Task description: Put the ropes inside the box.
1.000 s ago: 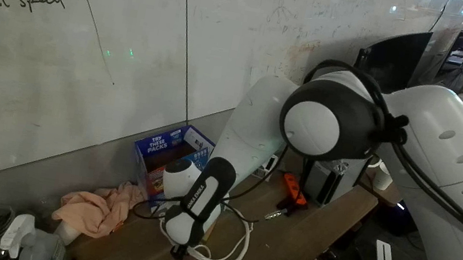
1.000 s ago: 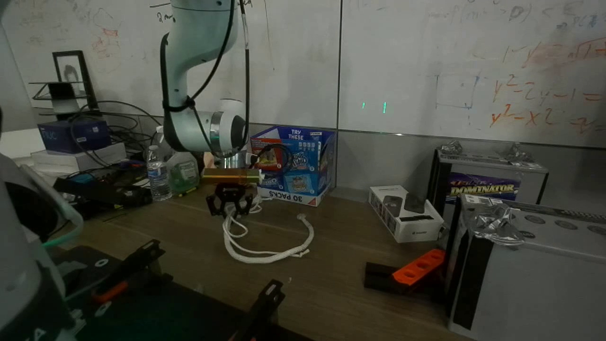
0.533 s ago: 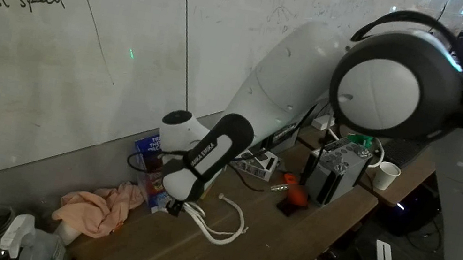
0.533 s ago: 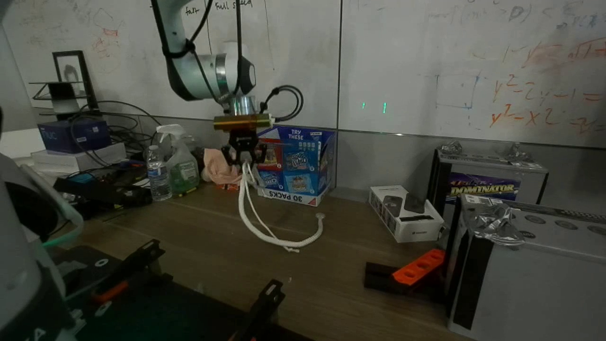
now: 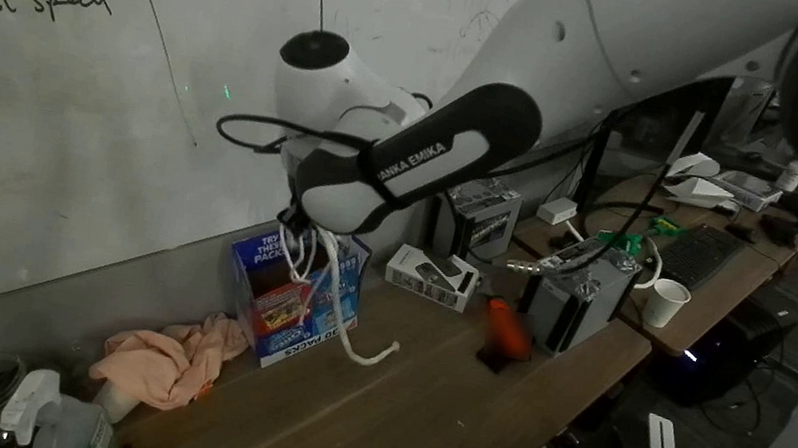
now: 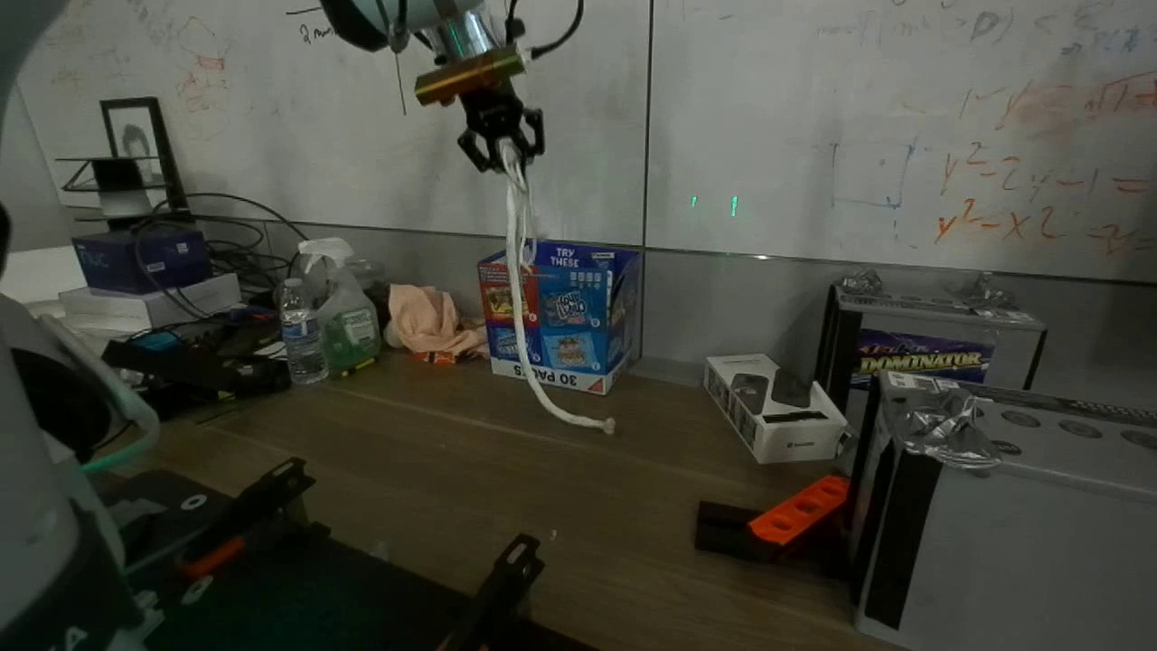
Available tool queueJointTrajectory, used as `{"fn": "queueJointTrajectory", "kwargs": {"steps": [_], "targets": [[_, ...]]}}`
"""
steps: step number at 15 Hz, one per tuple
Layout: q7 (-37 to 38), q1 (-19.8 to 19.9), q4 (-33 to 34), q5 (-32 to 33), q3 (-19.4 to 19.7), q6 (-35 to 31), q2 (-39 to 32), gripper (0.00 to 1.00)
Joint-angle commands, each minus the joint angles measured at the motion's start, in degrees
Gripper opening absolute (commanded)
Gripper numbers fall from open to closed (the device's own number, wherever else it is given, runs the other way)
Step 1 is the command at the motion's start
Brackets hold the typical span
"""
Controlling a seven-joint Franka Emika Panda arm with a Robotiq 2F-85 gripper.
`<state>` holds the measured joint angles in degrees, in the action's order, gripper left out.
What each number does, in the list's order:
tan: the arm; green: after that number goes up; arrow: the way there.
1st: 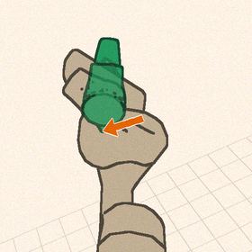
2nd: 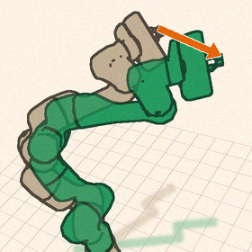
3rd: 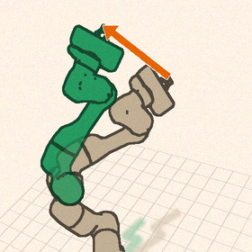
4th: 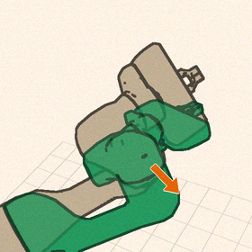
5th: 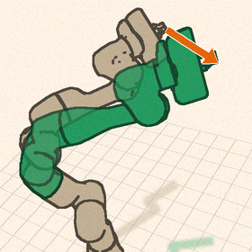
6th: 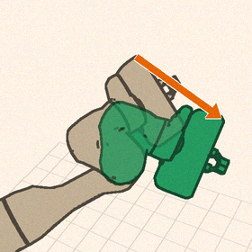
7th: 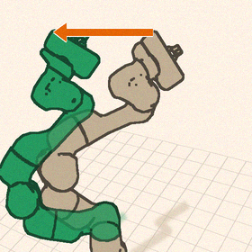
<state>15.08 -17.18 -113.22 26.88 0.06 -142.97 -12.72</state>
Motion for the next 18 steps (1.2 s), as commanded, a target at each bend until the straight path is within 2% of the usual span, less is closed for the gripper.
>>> {"fn": "queueJointTrajectory", "kwargs": {"steps": [1, 5, 9, 14, 18], "targets": [[12.08, -1.0, 2.98, 9.53, -0.27, 5.92, 6.38, 0.06], [25.61, 0.43, 7.06, 20.91, -3.49, 12.4, 9.09, 0.06], [37.63, 1.07, 9.89, 29.61, -6.21, 17.39, 8.62, 0.05], [48.33, 1.34, 12.4, 34.28, -8.06, 22.2, 6.26, 0.05], [54.44, 1.31, 13.07, 37.23, -8.26, 21.33, 3.35, 0.05]]}}
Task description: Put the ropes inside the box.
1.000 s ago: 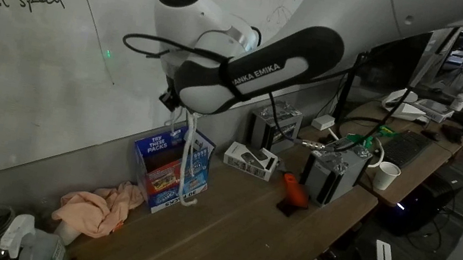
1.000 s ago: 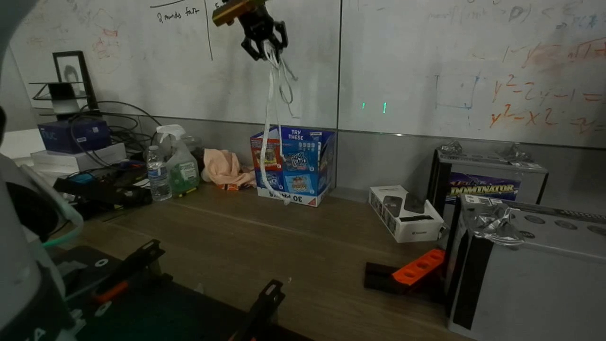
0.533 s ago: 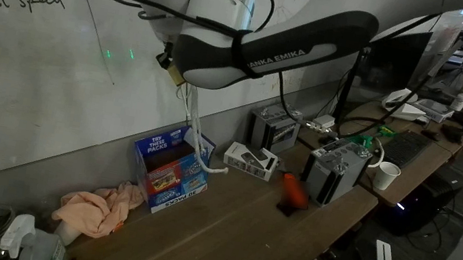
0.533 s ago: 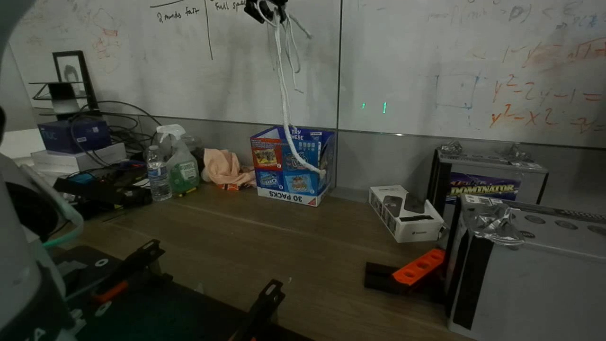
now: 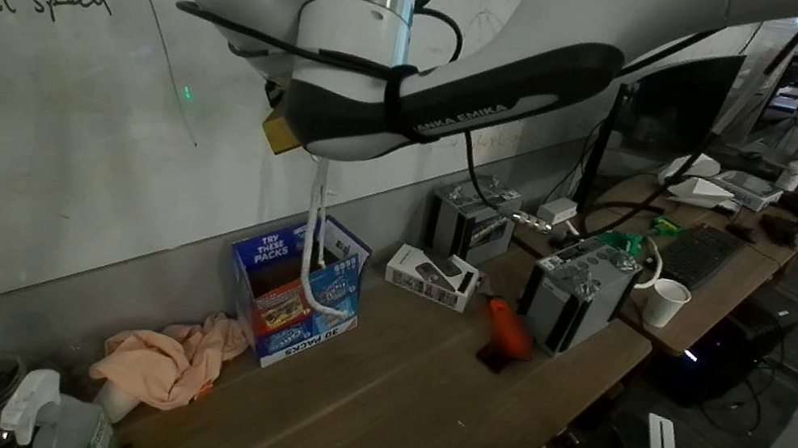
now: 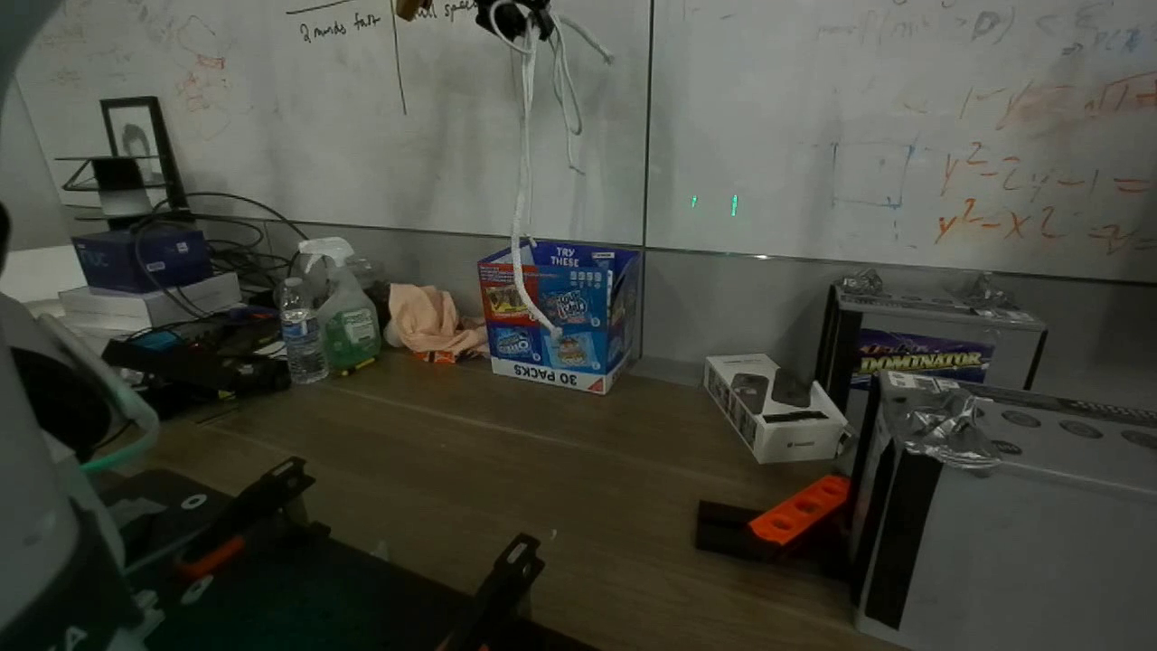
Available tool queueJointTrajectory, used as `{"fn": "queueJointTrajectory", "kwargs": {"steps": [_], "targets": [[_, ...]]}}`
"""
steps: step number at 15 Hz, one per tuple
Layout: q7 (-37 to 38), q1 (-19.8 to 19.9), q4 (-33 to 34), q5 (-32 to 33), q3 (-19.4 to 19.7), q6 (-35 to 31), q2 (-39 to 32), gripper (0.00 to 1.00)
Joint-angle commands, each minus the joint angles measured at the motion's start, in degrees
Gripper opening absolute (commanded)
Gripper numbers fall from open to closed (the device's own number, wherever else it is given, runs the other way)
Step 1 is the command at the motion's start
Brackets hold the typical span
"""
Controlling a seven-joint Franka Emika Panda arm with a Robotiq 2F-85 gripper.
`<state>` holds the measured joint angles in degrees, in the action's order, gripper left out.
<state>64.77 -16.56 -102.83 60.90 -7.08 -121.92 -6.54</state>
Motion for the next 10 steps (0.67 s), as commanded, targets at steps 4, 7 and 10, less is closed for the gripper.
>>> {"fn": "queueJointTrajectory", "kwargs": {"steps": [4, 7, 10], "targets": [[10.35, -0.02, 3.19, 6.19, -1.6, 0.28, -6.56, 0.05], [13.63, -0.44, 4.06, 7.38, -1.99, 0.11, -9.29, 0.05], [15.01, -0.86, 5.85, 7.46, -2.14, 0.48, -10.95, 0.05]]}}
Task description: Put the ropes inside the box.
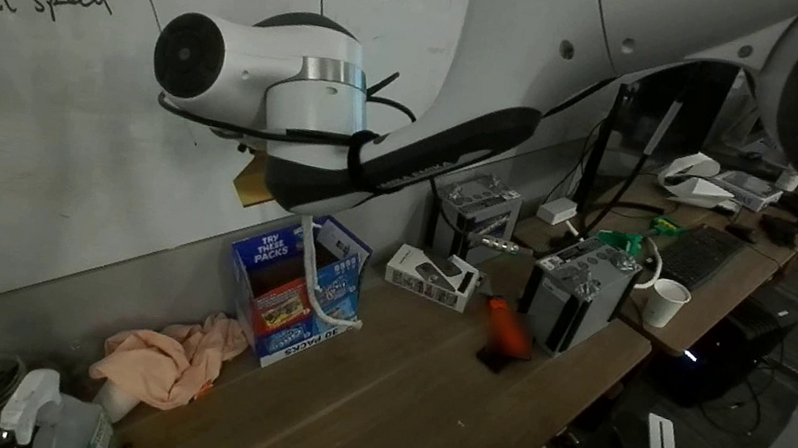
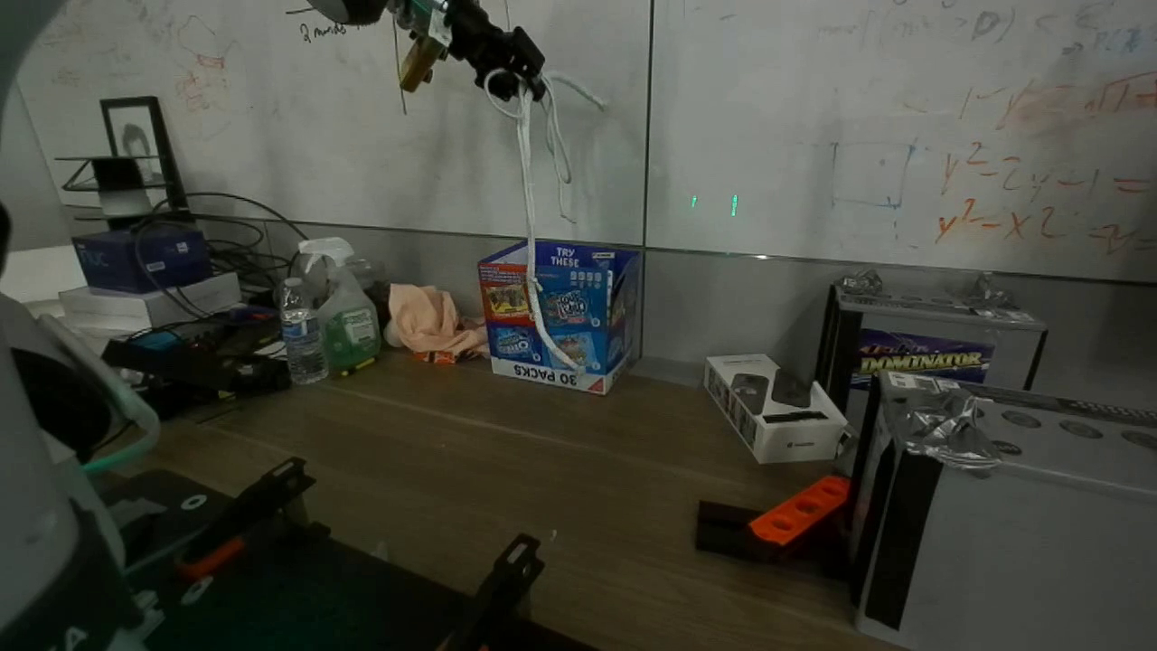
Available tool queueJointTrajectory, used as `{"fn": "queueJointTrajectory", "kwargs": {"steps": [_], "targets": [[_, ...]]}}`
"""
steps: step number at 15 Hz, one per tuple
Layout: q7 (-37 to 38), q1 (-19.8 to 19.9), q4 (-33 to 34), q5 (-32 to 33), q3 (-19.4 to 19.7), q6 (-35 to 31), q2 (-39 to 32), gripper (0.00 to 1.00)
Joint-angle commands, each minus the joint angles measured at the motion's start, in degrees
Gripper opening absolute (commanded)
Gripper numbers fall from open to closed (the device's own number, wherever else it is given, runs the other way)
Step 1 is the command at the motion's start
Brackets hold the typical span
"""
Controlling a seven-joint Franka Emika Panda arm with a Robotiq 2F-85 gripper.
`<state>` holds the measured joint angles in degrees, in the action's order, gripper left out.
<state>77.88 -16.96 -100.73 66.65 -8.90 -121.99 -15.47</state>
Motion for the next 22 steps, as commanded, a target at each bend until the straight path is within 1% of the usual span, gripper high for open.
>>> {"fn": "queueJointTrajectory", "kwargs": {"steps": [1, 7, 9, 14, 19, 22], "targets": [[2.07, -0.59, 4.26, 1.72, -0.26, 0.68, -2.02, 0.05], [2.88, -0.36, 6.07, 2.03, 0.29, 0.42, -0.89, 0.05], [2.71, -0.47, 7.67, 1.94, 0.35, 1.01, -0.78, 0.05], [-1.55, -1.25, 17.14, 0.54, -0.1, 4.34, -3.42, 0.05], [-4.27, -2.66, 23.96, 0.44, -0.37, 6.62, -4.3, 0.05], [-7.03, -3.59, 29.89, -0.09, -0.34, 8.81, -5.72, 0.05]]}}
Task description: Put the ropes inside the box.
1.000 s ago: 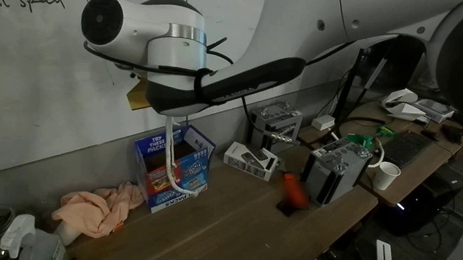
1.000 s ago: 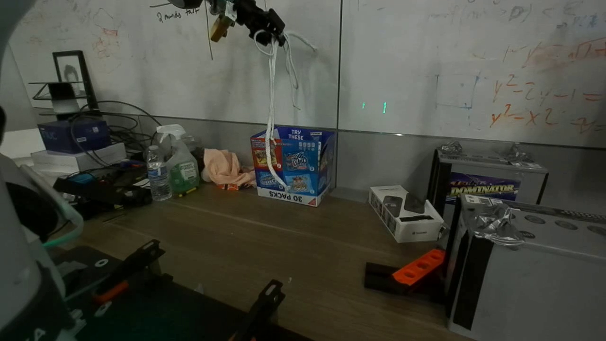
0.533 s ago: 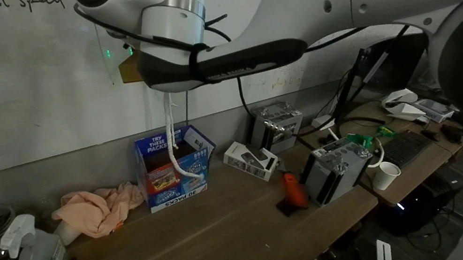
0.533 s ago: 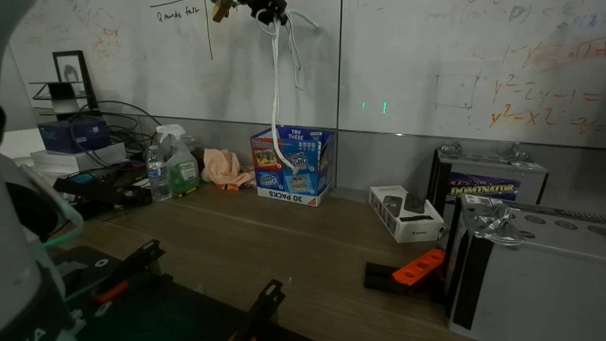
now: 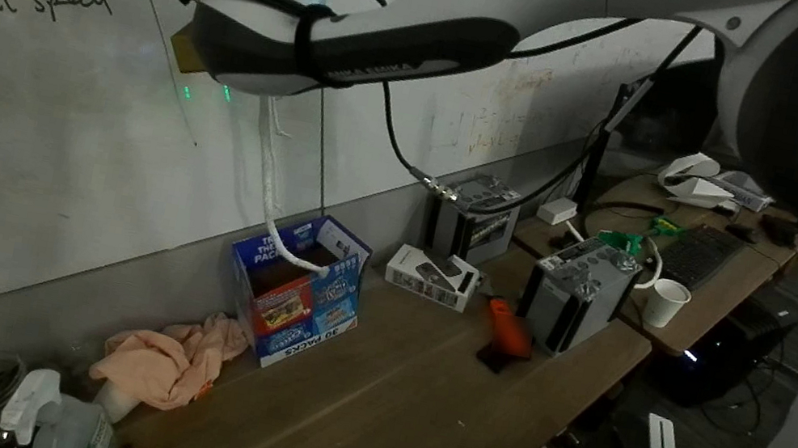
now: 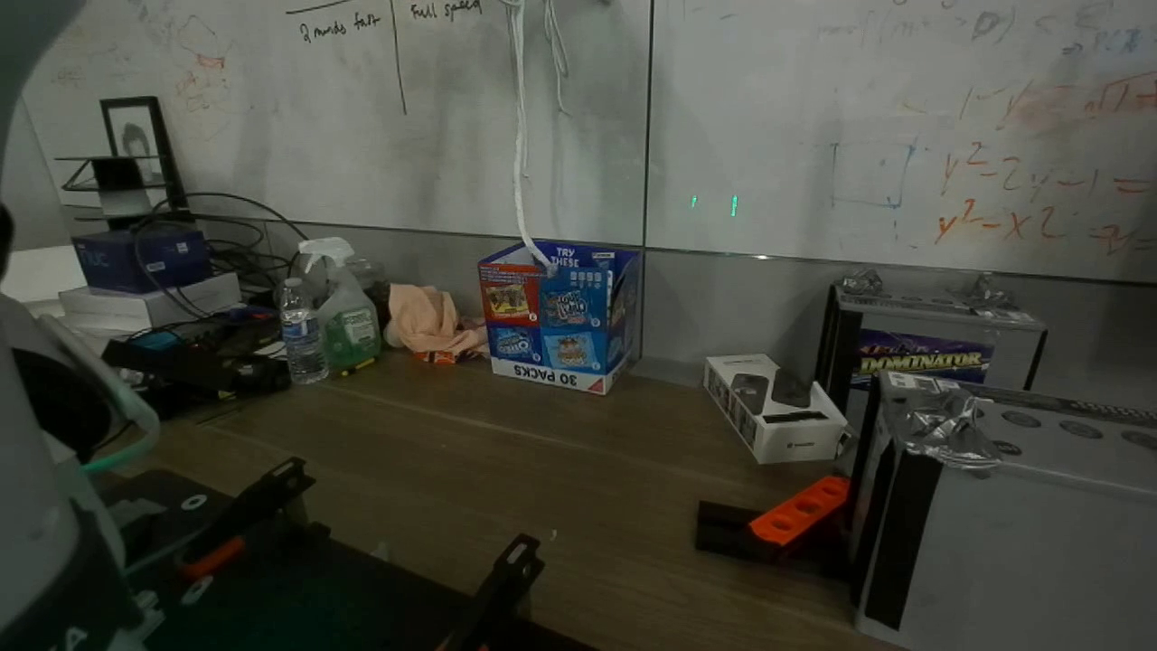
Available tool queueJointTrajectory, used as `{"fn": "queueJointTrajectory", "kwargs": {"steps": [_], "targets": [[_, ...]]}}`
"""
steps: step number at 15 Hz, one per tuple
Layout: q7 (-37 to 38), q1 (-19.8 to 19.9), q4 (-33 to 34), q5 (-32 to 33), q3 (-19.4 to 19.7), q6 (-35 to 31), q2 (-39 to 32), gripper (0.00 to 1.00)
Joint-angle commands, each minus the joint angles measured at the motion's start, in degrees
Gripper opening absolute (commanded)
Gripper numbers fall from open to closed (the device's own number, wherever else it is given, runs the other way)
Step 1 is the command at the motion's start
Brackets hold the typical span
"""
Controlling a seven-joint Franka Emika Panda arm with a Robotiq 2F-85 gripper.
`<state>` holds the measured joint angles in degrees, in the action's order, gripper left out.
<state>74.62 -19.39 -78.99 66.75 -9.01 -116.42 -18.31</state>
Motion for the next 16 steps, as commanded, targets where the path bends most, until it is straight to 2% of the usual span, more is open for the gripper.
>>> {"fn": "queueJointTrajectory", "kwargs": {"steps": [1, 5, 16], "targets": [[-4.7, -1.43, 9.86, -0.22, -0.2, 3.67, -3.4, 0.05], [-6.38, -1.44, 12.34, -1.12, 0.08, 2.99, -4.25, 0.05], [-3.94, 3.04, 5.37, -1.83, 0.31, -2.67, -5.99, 0.05]]}}
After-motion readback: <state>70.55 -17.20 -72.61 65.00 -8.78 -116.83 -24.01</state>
